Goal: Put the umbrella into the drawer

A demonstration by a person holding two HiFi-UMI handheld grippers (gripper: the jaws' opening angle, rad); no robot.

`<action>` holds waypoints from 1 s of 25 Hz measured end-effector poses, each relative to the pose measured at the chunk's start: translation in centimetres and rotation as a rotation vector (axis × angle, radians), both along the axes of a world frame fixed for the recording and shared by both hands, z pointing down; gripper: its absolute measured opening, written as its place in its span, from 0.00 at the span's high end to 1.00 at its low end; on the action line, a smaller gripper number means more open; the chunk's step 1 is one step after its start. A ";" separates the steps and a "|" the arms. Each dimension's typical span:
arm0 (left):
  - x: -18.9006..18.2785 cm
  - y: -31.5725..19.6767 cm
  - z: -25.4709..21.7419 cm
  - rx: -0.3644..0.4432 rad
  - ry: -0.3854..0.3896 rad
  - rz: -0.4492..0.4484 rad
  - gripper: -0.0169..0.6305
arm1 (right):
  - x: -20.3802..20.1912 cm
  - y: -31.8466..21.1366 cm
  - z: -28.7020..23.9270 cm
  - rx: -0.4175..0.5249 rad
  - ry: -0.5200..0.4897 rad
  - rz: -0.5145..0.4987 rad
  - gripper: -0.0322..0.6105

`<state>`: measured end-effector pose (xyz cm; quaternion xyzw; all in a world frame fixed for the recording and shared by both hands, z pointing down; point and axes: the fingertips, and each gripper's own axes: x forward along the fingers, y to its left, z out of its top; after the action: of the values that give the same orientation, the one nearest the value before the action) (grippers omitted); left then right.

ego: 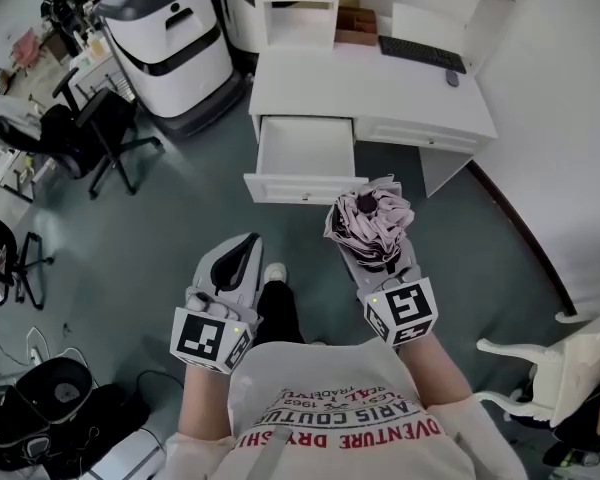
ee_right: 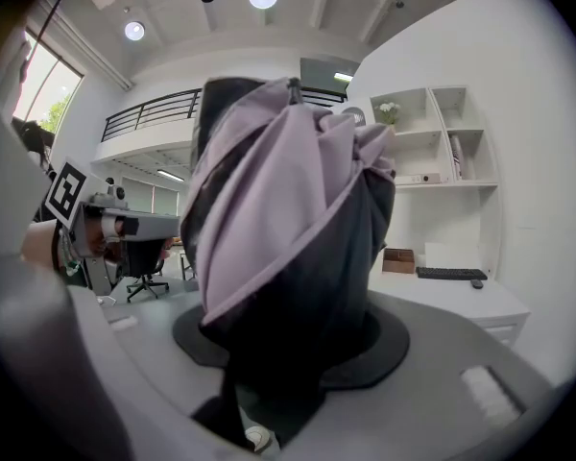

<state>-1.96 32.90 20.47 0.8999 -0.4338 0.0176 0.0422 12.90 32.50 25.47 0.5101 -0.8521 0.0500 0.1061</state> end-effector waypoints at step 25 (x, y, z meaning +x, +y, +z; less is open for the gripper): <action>-2.6 -35.8 3.8 -0.082 0.014 0.169 0.97 | -4.4 -34.3 6.0 -0.174 0.089 0.067 0.62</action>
<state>-4.58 -2.86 24.28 0.9308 -0.3551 0.0322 0.0803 8.52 -1.76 31.43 0.5287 -0.8215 0.1047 0.1863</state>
